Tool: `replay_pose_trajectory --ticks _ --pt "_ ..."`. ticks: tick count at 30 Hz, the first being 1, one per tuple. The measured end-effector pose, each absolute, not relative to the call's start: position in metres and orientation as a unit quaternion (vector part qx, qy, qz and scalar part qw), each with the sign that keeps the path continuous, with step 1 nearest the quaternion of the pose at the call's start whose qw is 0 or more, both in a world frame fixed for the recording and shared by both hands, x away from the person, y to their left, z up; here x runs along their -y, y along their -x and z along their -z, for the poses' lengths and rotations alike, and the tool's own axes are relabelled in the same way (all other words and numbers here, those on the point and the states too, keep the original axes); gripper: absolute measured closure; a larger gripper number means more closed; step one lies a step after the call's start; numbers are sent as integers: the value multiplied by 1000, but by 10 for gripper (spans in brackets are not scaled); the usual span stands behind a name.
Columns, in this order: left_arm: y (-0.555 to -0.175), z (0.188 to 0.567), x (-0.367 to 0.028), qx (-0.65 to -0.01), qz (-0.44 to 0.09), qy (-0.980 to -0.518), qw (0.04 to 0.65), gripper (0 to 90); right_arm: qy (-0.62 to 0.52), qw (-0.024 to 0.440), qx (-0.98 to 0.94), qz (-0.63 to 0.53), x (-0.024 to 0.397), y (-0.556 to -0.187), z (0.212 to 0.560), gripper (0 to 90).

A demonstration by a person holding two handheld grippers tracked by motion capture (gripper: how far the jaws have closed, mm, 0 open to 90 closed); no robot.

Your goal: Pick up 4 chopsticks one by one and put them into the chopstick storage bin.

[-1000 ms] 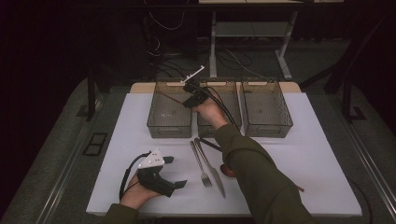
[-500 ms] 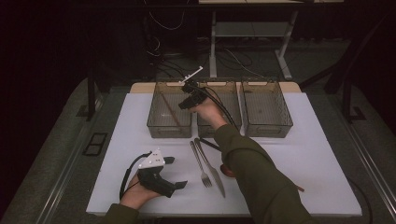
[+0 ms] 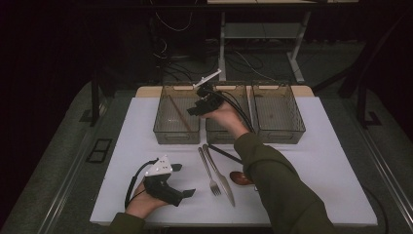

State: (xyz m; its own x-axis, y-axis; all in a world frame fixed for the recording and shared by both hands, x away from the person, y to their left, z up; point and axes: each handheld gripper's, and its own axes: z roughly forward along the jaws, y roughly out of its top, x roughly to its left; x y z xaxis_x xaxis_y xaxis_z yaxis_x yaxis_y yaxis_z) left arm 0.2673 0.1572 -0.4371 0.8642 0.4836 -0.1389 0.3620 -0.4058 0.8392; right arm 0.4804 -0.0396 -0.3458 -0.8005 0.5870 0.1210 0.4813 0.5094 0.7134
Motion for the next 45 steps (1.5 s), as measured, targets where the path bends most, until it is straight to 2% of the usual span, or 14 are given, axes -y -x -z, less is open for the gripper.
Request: replay_pose_trajectory --ticks 3,11,18,30,45 --pt "-267 437 -157 -253 -64 -836 482 2 -304 65 -862 -400 49 -477 344 447" --pt "-267 437 -157 -257 -63 -834 483 2 -288 64 -868 -399 71 -466 340 293" --pt "-268 438 -157 -257 -62 -836 481 1 -282 70 -869 -401 86 -456 339 199" --pt "-267 438 -157 -261 -62 -834 482 1 -280 84 -870 -398 116 -439 341 166" --pt "-269 438 -158 -260 -64 -838 476 1 -264 83 -866 -416 160 -411 346 166"
